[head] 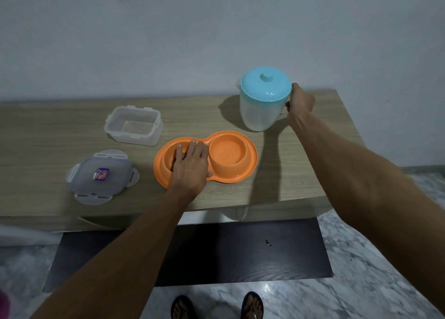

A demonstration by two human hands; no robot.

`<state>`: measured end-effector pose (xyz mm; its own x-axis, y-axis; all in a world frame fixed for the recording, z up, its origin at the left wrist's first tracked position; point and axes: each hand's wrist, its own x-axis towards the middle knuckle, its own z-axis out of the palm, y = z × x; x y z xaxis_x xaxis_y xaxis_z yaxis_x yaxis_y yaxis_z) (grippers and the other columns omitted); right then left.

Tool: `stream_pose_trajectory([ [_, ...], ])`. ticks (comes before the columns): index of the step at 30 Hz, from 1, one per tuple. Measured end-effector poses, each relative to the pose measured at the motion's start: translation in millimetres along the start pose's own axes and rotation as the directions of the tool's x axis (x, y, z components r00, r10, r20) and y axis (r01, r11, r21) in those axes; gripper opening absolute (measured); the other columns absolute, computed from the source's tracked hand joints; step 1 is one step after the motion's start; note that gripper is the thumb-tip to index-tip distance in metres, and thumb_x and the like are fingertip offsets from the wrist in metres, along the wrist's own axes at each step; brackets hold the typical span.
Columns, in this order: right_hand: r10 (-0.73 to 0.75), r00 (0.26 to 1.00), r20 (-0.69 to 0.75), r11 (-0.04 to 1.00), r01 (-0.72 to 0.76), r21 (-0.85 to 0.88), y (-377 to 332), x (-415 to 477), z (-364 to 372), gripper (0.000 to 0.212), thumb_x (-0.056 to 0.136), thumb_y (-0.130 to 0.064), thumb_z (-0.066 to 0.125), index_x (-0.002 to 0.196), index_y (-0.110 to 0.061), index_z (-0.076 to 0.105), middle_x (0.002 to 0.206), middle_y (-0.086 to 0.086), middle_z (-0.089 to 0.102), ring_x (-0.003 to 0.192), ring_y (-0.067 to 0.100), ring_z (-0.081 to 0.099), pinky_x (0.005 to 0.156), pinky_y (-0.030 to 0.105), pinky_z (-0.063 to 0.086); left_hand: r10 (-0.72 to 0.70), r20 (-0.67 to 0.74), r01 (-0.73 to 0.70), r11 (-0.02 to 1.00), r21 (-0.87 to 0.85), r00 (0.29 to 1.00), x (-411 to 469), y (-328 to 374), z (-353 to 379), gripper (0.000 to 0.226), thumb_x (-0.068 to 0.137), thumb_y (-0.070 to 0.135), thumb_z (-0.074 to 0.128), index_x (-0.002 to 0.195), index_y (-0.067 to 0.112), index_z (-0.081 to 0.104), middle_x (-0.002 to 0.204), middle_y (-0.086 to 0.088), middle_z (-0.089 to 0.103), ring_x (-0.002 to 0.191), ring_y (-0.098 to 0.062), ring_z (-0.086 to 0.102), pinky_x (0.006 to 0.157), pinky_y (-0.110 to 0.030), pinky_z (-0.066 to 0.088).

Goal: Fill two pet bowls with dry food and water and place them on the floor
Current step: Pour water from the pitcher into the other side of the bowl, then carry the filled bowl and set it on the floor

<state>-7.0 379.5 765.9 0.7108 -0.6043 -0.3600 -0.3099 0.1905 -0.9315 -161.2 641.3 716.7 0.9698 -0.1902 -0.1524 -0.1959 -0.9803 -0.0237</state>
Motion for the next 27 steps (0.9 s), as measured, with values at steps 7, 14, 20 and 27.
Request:
stream_pose_trajectory([
  [7, 0.010, 1.000, 0.017, 1.000, -0.010, 0.019, 1.0, -6.8, -8.5, 0.029, 0.078, -0.040, 0.065, 0.077, -0.012, 0.062, 0.078, 0.002, 0.066, 0.070, 0.019, 0.062, 0.063, 0.032, 0.049, 0.007, -0.028, -0.006, 1.000, 0.010, 1.000, -2.1, -0.8, 3.0, 0.081, 0.093, 0.041, 0.057, 0.154, 0.008, 0.015, 0.162, -0.009, 0.018, 0.153, -0.027, 0.007, 0.121, -0.055, 0.006],
  [14, 0.093, 0.996, -0.016, 0.994, -0.093, -0.049, 28.9, -39.9, -45.1, 0.040, 0.090, -0.045, 0.044, 0.088, -0.008, 0.059, 0.083, 0.007, 0.061, 0.085, 0.028, 0.063, 0.081, 0.042, 0.055, -0.047, -0.001, 0.047, 0.999, -0.001, 0.999, -5.6, 2.9, 1.8, 0.084, 0.094, 0.042, 0.056, 0.155, 0.008, 0.009, 0.164, -0.010, 0.009, 0.153, -0.028, 0.003, 0.120, -0.058, 0.006],
  [20, 0.074, 0.994, 0.075, 0.944, -0.045, -0.326, 65.8, -90.1, -53.2, 0.057, 0.088, -0.048, 0.047, 0.117, -0.002, 0.062, 0.116, 0.017, 0.066, 0.106, 0.035, 0.061, 0.093, 0.044, 0.050, -0.201, -0.074, 0.182, 0.960, -0.211, 0.977, -23.4, 0.8, -8.5, 0.090, 0.093, 0.058, 0.047, 0.156, 0.008, 0.007, 0.165, -0.010, 0.005, 0.153, -0.027, 0.004, 0.118, -0.058, 0.010],
  [27, 0.023, 0.987, 0.162, 0.851, 0.066, -0.521, 89.8, -132.2, -23.5, 0.056, 0.088, -0.046, 0.055, 0.124, -0.002, 0.058, 0.125, 0.017, 0.062, 0.114, 0.034, 0.057, 0.093, 0.037, 0.045, -0.541, 0.004, 0.422, 0.652, -0.630, 0.841, -37.2, -55.0, 6.5, 0.089, 0.086, 0.066, 0.043, 0.143, 0.000, 0.028, 0.145, -0.021, 0.038, 0.134, -0.037, 0.039, 0.103, -0.053, 0.041],
])
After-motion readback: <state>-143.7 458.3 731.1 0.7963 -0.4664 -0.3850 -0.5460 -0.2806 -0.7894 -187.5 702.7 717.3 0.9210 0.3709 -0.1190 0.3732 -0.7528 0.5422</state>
